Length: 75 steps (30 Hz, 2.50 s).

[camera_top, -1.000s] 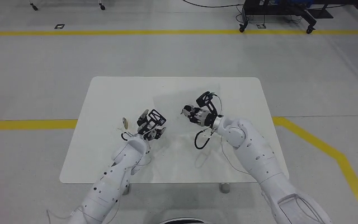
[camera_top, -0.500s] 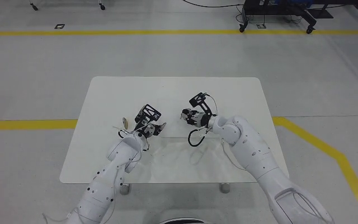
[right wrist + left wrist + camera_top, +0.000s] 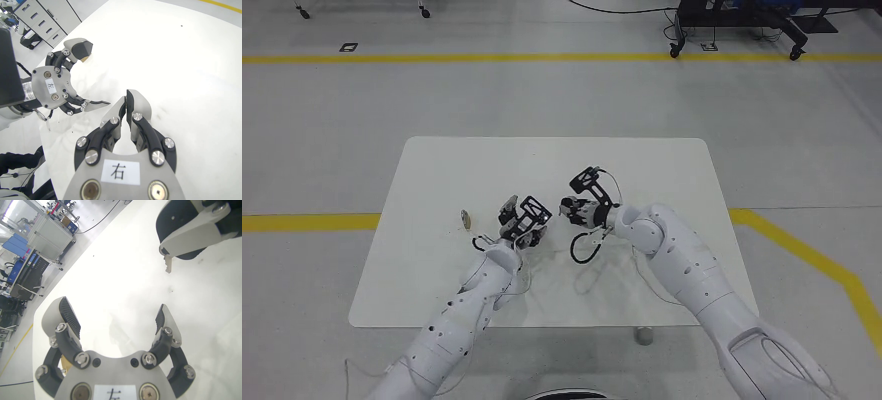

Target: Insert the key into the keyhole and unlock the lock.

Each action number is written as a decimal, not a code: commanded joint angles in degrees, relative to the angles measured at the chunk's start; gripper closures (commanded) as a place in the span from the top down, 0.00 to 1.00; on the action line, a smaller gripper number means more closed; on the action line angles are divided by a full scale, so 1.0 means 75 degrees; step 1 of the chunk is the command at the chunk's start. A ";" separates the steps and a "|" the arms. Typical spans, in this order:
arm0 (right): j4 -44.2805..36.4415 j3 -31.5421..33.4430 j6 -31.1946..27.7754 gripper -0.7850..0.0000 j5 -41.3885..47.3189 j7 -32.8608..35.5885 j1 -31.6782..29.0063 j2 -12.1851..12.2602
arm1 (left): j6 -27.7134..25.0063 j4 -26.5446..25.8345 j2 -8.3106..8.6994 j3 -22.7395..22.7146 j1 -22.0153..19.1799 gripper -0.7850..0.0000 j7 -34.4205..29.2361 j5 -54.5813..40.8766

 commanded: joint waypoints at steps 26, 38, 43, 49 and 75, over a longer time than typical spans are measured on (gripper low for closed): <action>-0.1293 0.1603 -0.1379 0.00 0.0387 -0.0684 -0.1172 0.0579 | -0.0385 -0.1342 -0.0018 -0.0798 0.0395 1.00 0.0029 -0.1284; -0.0333 0.1138 -0.3476 0.00 0.3084 -0.0648 -0.0704 0.0473 | -0.6350 -0.1169 0.0510 -0.3719 0.1014 1.00 -0.1020 -0.9492; 0.0099 0.0664 -0.3911 0.00 0.4447 -0.0173 -0.0357 0.0388 | -0.6914 -0.0229 0.0750 -0.3285 0.0151 1.00 -0.4156 -1.3626; 0.0357 0.0090 -0.3911 0.00 0.5873 0.0784 0.0043 0.0341 | -0.6056 0.0641 0.0860 -0.2471 -0.0808 1.00 -0.5603 -1.5670; 0.1086 -0.0436 -0.3911 0.00 0.7913 0.2416 0.0677 0.0207 | -0.6906 0.1784 0.1112 -0.0743 -0.1797 0.40 -0.4752 -1.5773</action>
